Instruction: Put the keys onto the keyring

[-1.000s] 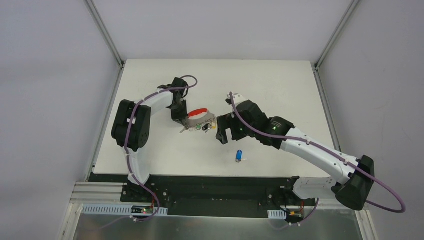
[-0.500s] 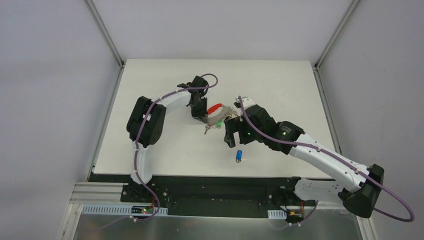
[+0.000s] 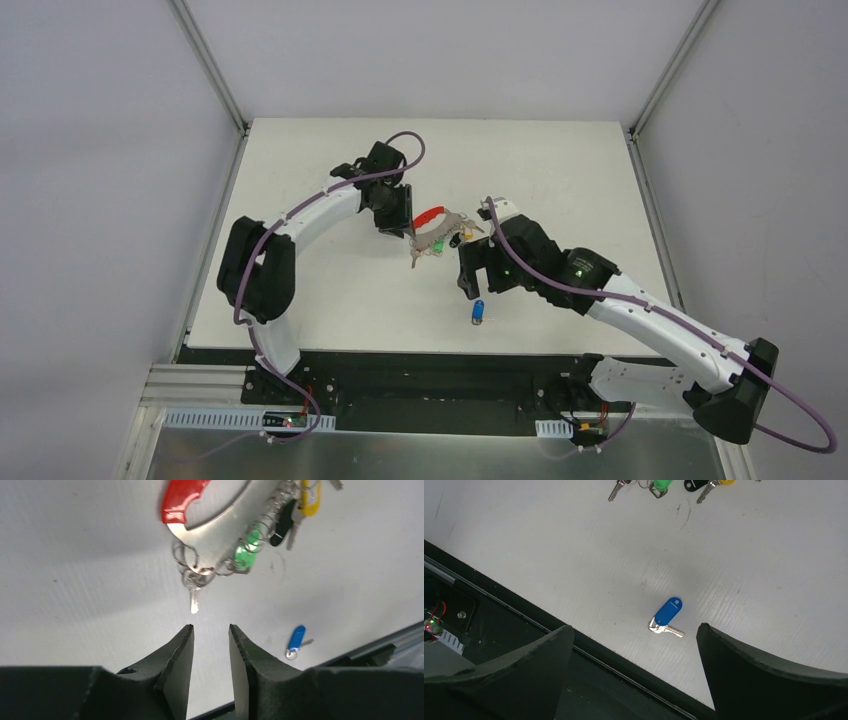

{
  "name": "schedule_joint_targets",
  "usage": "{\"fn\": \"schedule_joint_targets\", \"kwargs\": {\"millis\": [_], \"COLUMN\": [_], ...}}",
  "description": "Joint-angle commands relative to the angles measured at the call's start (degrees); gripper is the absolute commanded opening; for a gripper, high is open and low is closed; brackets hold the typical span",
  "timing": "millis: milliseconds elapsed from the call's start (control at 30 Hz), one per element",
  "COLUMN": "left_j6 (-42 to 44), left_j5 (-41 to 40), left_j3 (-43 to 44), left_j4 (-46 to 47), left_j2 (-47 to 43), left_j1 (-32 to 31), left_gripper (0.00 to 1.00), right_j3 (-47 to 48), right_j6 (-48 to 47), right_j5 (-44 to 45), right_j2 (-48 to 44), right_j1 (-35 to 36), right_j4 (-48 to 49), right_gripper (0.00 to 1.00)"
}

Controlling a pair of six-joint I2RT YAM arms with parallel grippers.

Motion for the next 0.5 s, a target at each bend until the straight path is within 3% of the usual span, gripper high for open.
{"fn": "schedule_joint_targets", "kwargs": {"millis": [0,133,467], "left_j6": [-1.03,-0.42,2.14], "left_j5": [5.86,5.47,0.72], "left_j3": [-1.49,-0.9,2.16], "left_j4": [-1.13,-1.04,-0.95], "left_j2": [-2.52,-0.82,3.92], "left_j1": [-2.94,-4.78,-4.82], "left_gripper": [0.35,0.43,0.44], "right_j3": [-1.0,-1.11,-1.54], "right_j6": [0.28,0.76,0.89], "right_j5": [0.92,0.21,0.8], "right_j2": [-0.87,-0.57,-1.36], "right_j1": [0.29,0.3,0.28], "right_j4": [-0.55,-0.28,-0.81], "right_gripper": [0.98,0.98,0.98]}}
